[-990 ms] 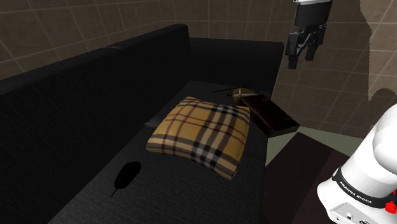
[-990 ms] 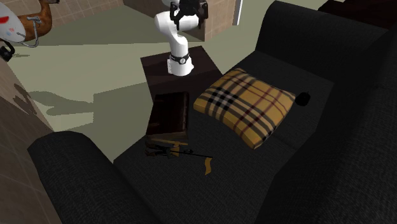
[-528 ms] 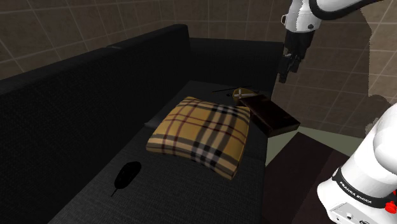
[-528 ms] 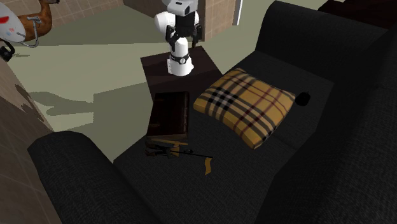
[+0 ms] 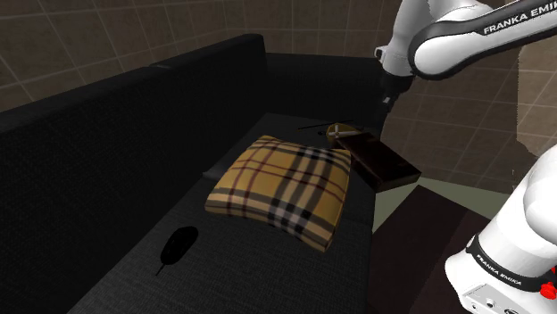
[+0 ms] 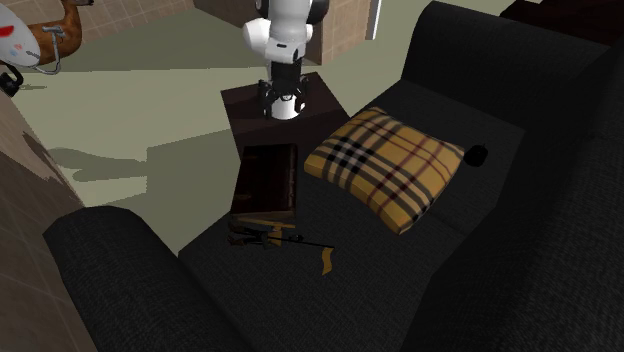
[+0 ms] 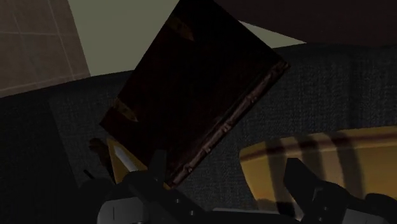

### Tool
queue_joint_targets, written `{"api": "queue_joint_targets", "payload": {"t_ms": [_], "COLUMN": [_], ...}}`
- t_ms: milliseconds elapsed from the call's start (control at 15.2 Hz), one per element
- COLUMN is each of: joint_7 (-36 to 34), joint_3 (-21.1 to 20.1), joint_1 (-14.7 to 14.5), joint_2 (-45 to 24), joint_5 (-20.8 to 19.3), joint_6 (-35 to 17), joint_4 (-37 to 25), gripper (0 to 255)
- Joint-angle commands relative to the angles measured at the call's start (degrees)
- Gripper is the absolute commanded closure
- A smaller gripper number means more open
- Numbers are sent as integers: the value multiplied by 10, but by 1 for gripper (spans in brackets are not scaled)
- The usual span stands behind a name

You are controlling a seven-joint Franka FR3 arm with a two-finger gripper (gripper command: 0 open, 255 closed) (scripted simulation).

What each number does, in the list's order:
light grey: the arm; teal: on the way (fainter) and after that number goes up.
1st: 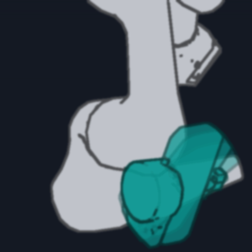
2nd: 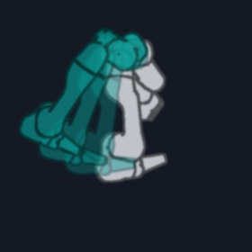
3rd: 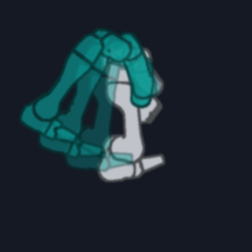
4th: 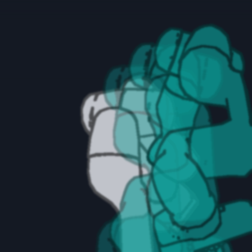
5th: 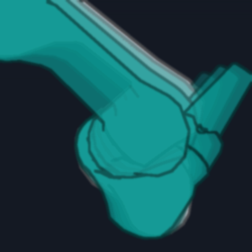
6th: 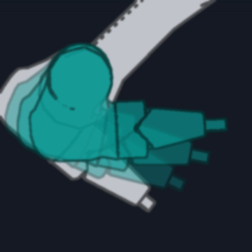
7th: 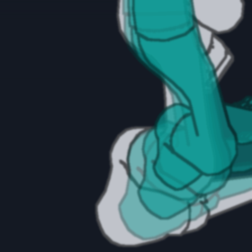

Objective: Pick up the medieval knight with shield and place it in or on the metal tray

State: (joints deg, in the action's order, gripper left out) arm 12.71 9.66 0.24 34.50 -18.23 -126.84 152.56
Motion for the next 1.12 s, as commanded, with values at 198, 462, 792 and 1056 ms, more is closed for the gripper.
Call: {"api": "queue_joint_targets", "payload": {"t_ms": [198, 462, 792, 1056], "joint_7": [51, 85, 128, 175], "joint_3": [36, 57, 72, 69], "joint_1": [4, 6, 9, 17], "joint_2": [-107, -206, -336, -437], "joint_5": [-53, -86, -111, -107], "joint_6": [-171, -295, -431, -521], "joint_4": [3, -19, -72, -132], "gripper": [0, 0, 0, 0]}}
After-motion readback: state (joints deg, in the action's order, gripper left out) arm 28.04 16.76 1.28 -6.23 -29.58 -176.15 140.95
